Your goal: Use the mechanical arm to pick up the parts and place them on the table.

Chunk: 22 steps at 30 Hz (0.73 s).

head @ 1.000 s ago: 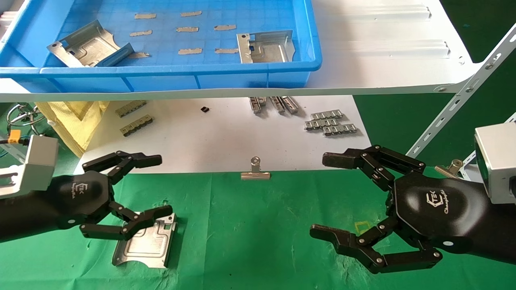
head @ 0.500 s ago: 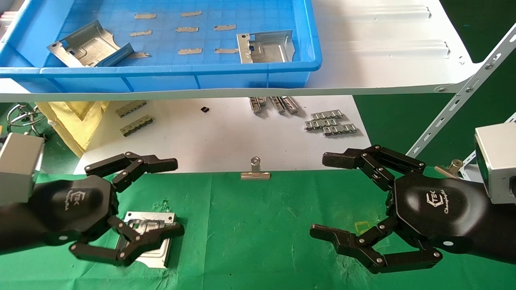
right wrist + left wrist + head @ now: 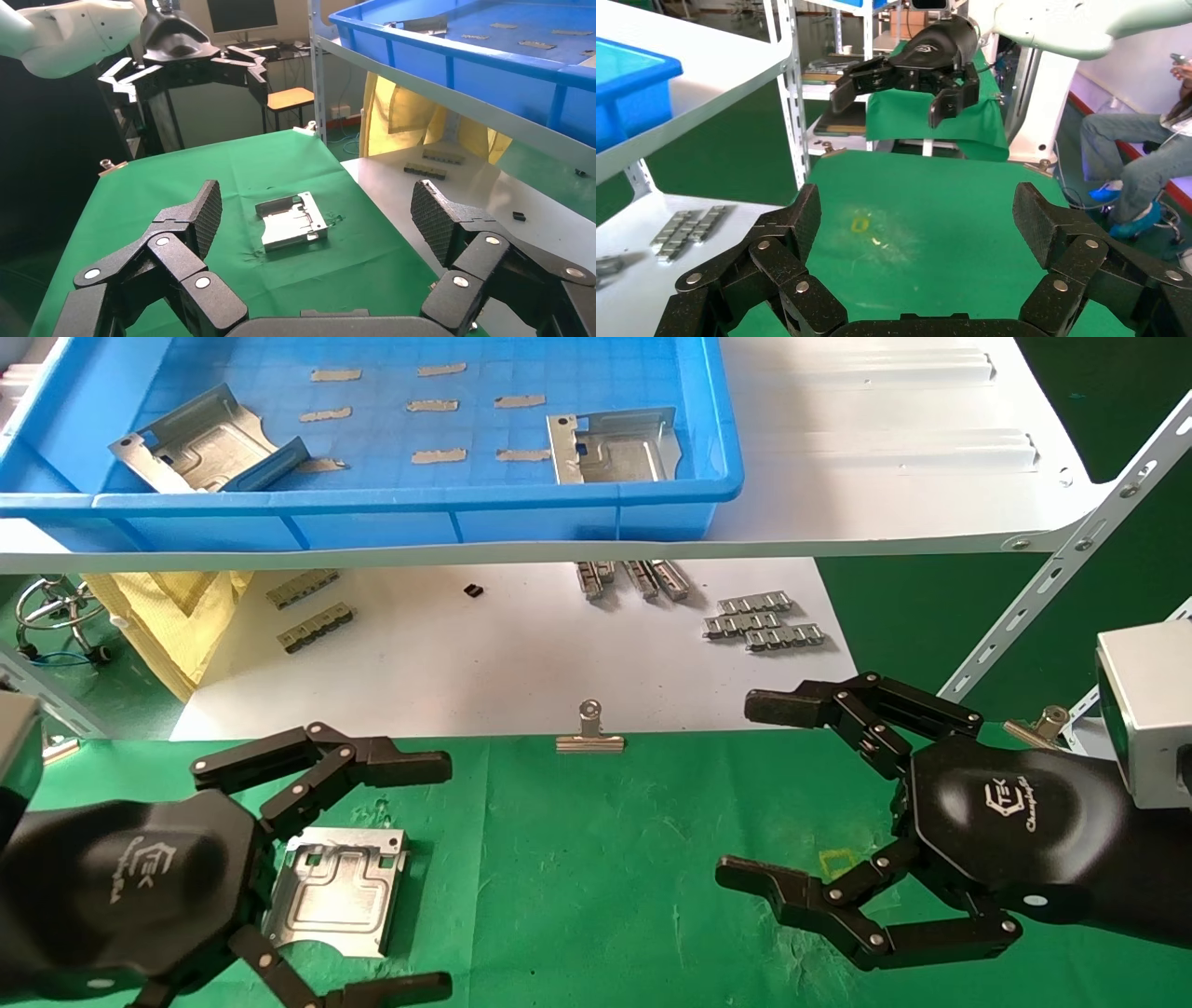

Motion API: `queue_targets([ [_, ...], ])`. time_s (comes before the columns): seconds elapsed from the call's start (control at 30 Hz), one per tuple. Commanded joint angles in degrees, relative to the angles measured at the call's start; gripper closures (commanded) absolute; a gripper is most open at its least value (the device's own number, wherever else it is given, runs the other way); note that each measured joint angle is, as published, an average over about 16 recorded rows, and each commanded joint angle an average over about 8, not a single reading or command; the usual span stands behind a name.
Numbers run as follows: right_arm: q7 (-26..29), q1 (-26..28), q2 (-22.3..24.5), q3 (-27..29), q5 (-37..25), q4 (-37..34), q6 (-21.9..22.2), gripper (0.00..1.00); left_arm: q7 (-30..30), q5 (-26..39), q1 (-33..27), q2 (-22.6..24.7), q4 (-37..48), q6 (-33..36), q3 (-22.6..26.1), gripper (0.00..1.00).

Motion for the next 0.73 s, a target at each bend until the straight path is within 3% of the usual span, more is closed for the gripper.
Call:
queue_targets([
  [0.03,0.00,0.00,0.00,0.00,0.01,-0.01,0.01,0.00,-0.69,-0.25,0.52,-0.19,-1.56,-0.10,-0.59,0.00],
  [0.73,0.00,0.00,0.00,0.00,0.01,-0.01,0.01,0.00,-0.03,0.02,-0.07,0.01,0.26,-0.05,0.09,0.00],
])
